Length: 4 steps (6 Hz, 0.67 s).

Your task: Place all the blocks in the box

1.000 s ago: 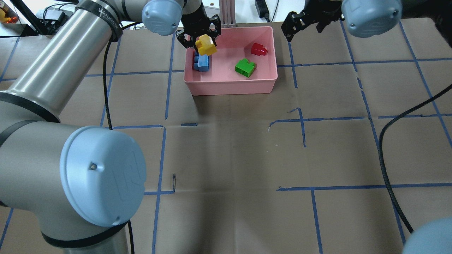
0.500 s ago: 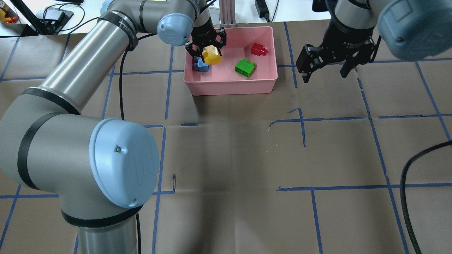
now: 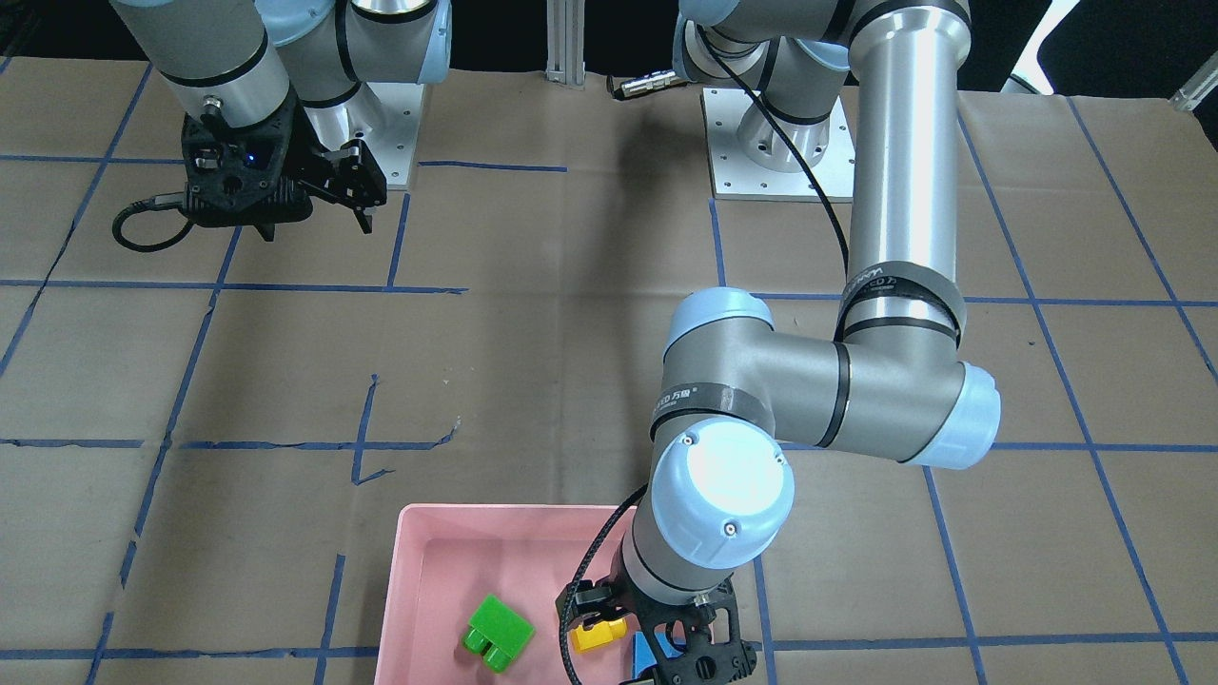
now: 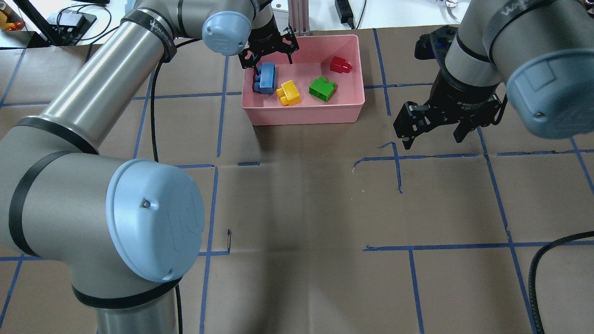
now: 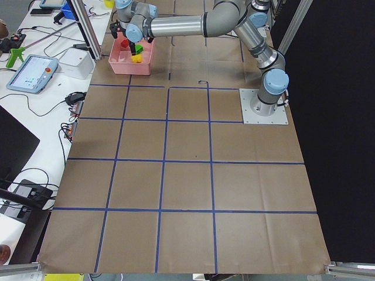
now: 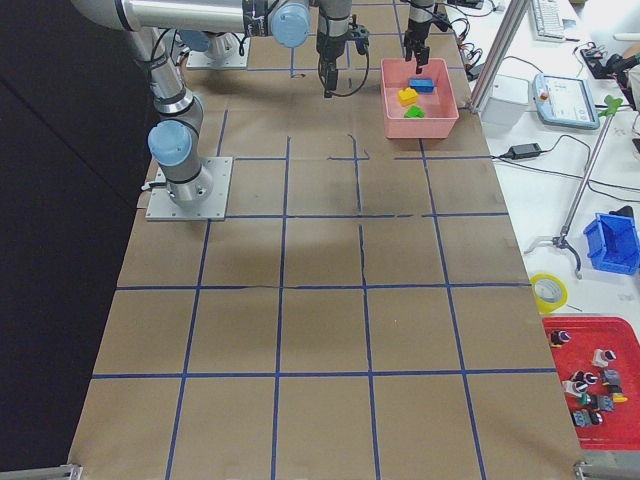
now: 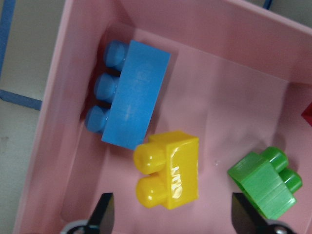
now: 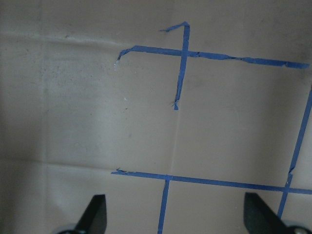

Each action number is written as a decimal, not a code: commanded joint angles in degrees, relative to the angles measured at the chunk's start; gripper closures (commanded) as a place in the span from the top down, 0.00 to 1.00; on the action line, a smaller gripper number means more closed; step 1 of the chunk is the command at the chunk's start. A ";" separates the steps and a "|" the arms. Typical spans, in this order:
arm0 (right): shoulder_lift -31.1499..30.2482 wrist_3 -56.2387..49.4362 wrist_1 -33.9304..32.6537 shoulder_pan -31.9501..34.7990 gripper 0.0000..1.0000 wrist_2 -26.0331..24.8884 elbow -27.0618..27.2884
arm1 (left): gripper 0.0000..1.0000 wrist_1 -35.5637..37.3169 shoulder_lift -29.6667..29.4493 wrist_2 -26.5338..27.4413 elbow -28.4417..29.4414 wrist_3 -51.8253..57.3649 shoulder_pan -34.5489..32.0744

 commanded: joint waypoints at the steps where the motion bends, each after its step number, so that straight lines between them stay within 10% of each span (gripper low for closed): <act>1: 0.12 0.45 -0.31 -0.06 1.00 -0.11 -1.52 | 0.99 -7.61 9.30 3.44 -3.28 7.80 1.66; 4: 0.65 0.72 0.21 0.02 1.00 0.42 -2.94 | 0.99 -8.45 32.65 2.65 -27.66 19.76 9.37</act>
